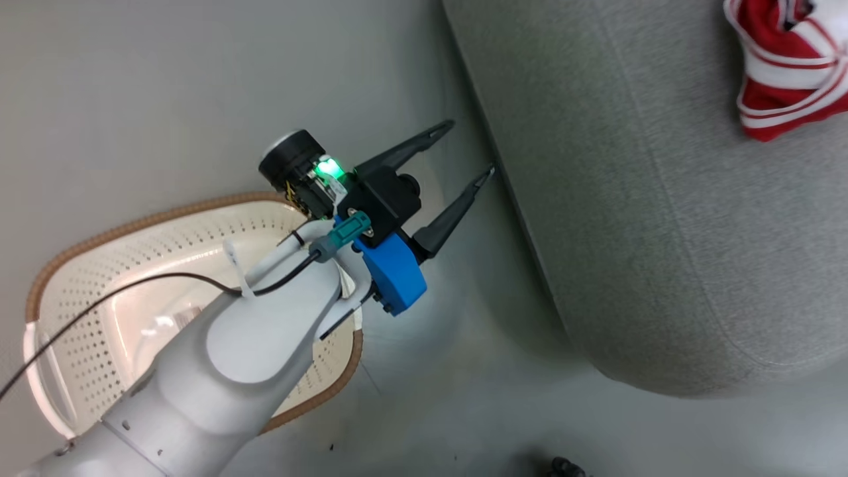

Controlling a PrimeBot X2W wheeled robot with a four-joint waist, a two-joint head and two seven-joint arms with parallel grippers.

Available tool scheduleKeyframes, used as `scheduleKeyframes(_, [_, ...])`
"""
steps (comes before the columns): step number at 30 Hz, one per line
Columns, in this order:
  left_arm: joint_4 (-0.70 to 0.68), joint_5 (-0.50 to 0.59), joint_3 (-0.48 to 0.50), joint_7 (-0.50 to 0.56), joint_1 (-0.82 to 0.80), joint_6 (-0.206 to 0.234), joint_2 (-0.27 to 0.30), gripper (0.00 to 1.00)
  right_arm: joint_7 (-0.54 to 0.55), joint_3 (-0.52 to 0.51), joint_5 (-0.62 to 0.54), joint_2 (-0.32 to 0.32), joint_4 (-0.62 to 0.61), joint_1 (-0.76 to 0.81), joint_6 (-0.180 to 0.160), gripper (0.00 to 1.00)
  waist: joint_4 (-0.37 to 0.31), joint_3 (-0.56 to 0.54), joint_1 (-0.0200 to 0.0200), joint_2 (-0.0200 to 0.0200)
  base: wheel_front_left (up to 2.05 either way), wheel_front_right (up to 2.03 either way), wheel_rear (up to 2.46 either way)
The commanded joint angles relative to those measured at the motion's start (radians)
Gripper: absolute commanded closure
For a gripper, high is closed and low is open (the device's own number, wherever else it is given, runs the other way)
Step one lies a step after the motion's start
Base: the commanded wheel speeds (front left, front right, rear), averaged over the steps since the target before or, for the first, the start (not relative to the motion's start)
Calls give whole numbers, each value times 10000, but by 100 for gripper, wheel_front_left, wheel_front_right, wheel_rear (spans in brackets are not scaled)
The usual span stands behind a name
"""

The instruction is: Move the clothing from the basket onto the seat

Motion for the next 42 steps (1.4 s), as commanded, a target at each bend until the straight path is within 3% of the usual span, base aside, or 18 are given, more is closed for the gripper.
scheduleKeyframes(1, [-61, 76, 23, 9, -159, 43, 92, 0, -5, -139, 43, -114, 143, -167, -11, 100, 139, 422, -1, -1, 0, 0, 0])
scheduleKeyframes(8, [-277, 138, -20, 61, -396, 40, 251, 0, -5, -562, -176, -415, 1639, -338, -11, 100, 208, 930, -1, -1, 0, 0, 0])
scheduleKeyframes(19, [-316, 54, -133, 10, -398, 105, 260, 0, -3, -378, -600, -30, 3474, -44, -11, 100, 307, 1042, -1, -1, 0, 0, 0])
scheduleKeyframes(21, [-274, 11, -145, -21, -360, 113, 263, 0, -5, -426, -655, 21, 3498, -3, -11, 47, 306, 962, -1, -1, 0, 0, 0])
scheduleKeyframes(22, [-251, -3, -146, -40, -333, 121, 251, 0, -5, -438, -660, 50, 3503, 55, -11, 0, 306, 899, -1, -1, 0, 0, 0])
scheduleKeyframes(35, [156, -470, 103, -429, 601, 353, -124, 0, -3, -17, -967, 244, 1720, 2159, -11, 0, 357, -1108, -1, -1, 0, 0, 0])
scheduleKeyframes(42, [-56, -731, 953, -484, 1225, 639, -304, 0, -3, 1123, -891, 525, 439, 3199, -11, 0, 885, -2505, -1, -1, 0, 0, 0])
